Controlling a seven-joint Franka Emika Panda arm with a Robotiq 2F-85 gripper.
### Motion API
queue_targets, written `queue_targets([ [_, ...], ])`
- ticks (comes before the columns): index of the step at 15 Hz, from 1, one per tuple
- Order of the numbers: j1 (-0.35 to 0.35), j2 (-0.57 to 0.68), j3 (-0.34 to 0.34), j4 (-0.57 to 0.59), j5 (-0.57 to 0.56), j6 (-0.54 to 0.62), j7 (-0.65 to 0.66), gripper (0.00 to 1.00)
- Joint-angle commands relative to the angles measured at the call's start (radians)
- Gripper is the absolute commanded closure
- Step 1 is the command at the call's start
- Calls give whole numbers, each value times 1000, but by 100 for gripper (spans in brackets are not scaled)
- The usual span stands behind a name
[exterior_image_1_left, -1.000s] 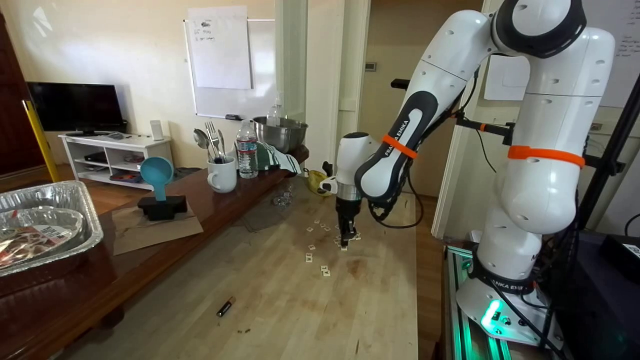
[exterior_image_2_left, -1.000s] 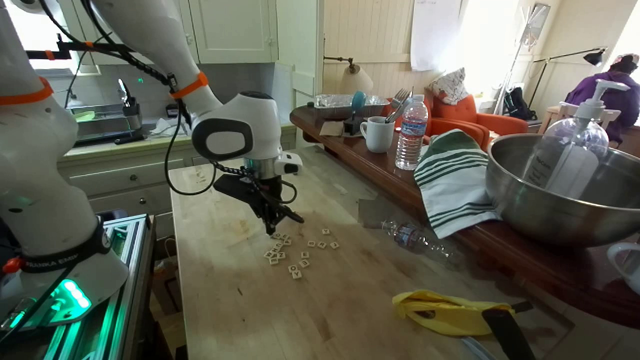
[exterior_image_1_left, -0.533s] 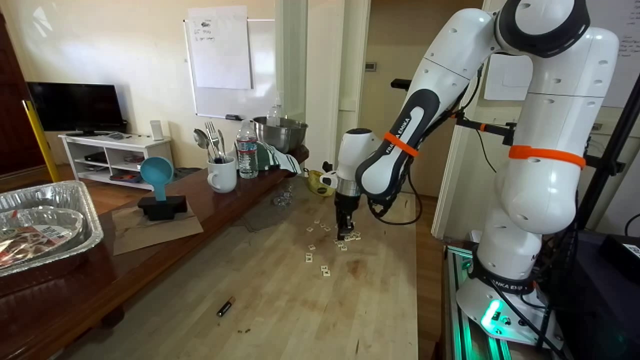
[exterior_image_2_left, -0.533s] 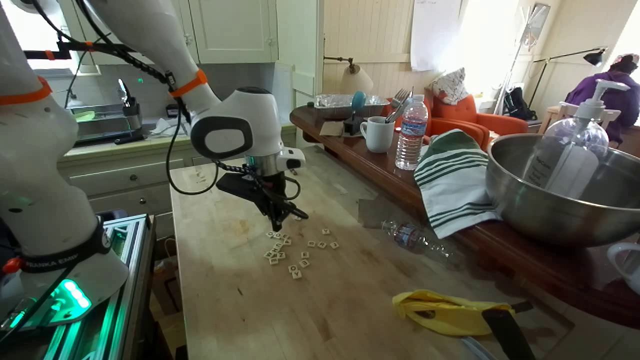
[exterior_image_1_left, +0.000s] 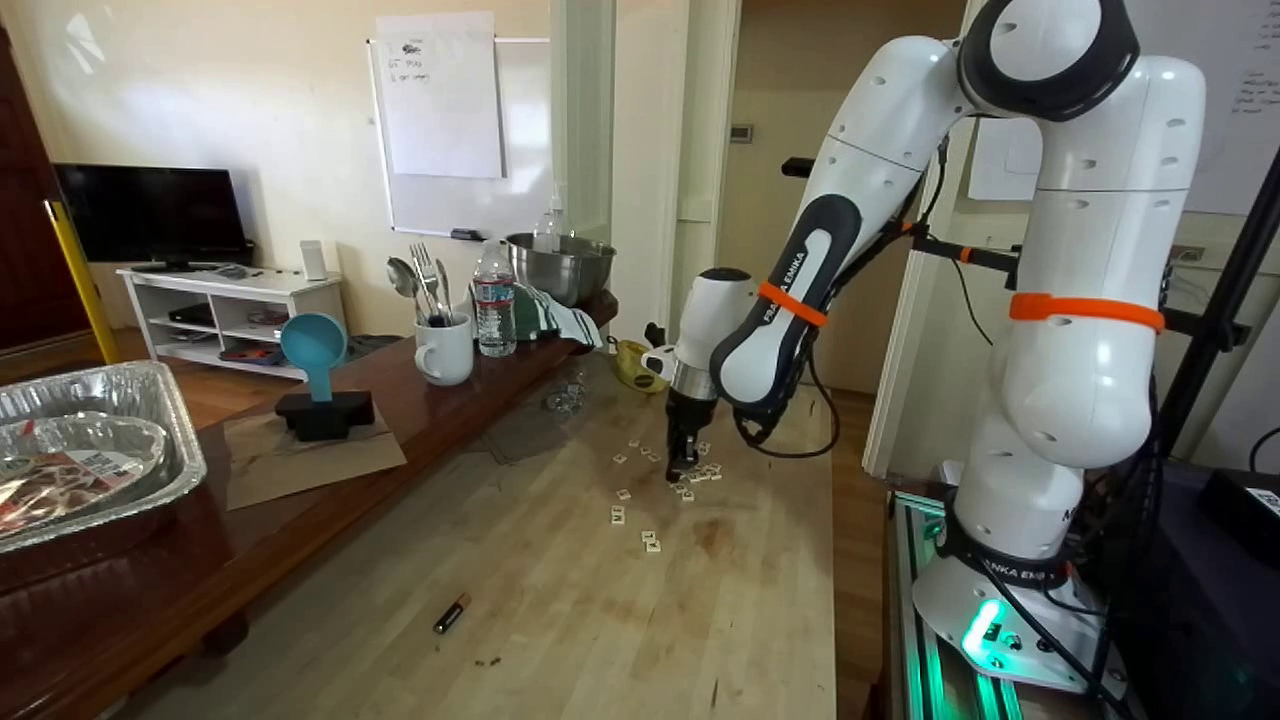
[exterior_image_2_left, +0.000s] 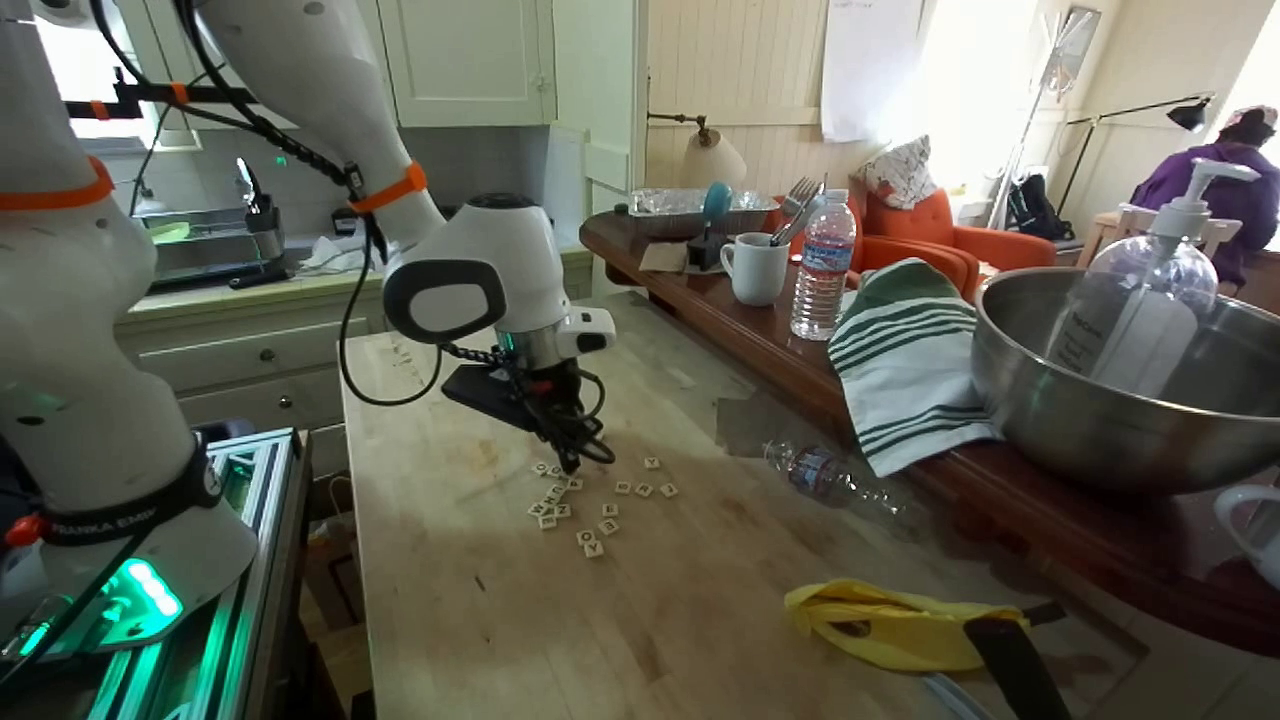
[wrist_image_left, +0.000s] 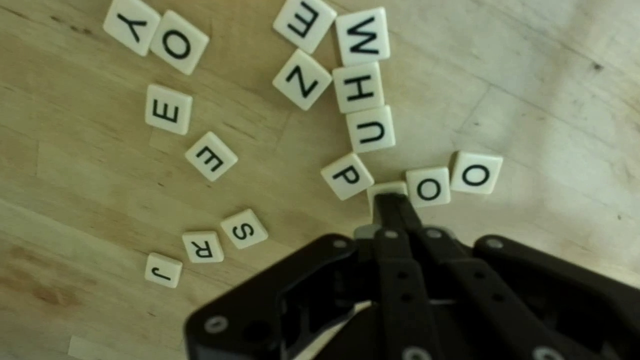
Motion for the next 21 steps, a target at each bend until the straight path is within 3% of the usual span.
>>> queue_targets([
  [1, -18, 50, 24, 0, 15, 61, 20, 100],
  [13, -46, 42, -115, 2, -246, 5, 178, 100],
  [21, -53, -41, -67, -16, -165, 25, 155, 100],
])
